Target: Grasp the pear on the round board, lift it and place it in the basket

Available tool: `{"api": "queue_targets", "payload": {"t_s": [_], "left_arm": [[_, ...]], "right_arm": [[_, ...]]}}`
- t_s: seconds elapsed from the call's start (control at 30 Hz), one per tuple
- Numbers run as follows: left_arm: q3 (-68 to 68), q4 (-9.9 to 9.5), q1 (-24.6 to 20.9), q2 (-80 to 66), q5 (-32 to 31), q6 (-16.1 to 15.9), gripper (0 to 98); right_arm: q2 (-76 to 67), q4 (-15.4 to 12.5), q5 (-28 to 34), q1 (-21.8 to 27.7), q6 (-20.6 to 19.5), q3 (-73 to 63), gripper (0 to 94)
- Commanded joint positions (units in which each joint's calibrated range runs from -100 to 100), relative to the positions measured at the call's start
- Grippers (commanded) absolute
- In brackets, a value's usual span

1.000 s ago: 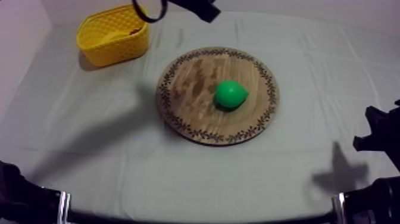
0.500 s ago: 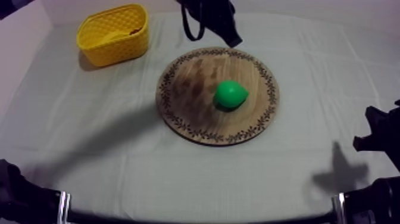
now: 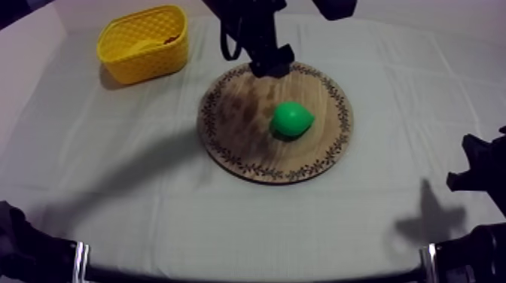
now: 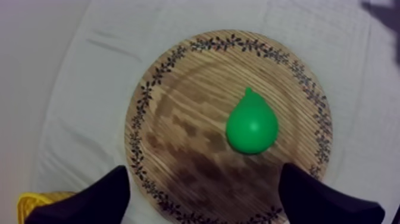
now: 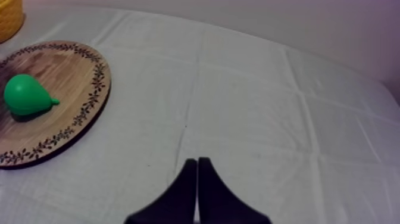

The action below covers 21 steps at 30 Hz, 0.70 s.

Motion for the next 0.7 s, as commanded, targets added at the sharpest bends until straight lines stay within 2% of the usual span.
{"api": "queue_targets", "payload": {"t_s": [0.0, 0.33, 0.67], "left_arm": [[0.04, 0.23, 0.03, 0.32, 0.16, -0.09, 95.9], [-0.01, 0.89, 0.57, 5.91, 0.0, 0.01, 96.1], [-1.31, 2.5, 0.24, 13.47, -0.83, -0.49, 95.5]], "right_arm": [[0.01, 0.01, -0.04, -0.01, -0.02, 0.05, 0.5], [0.01, 0.01, -0.04, -0.01, -0.02, 0.05, 0.5], [0.01, 0.01, -0.04, -0.01, -0.02, 0.05, 0.5]]}}
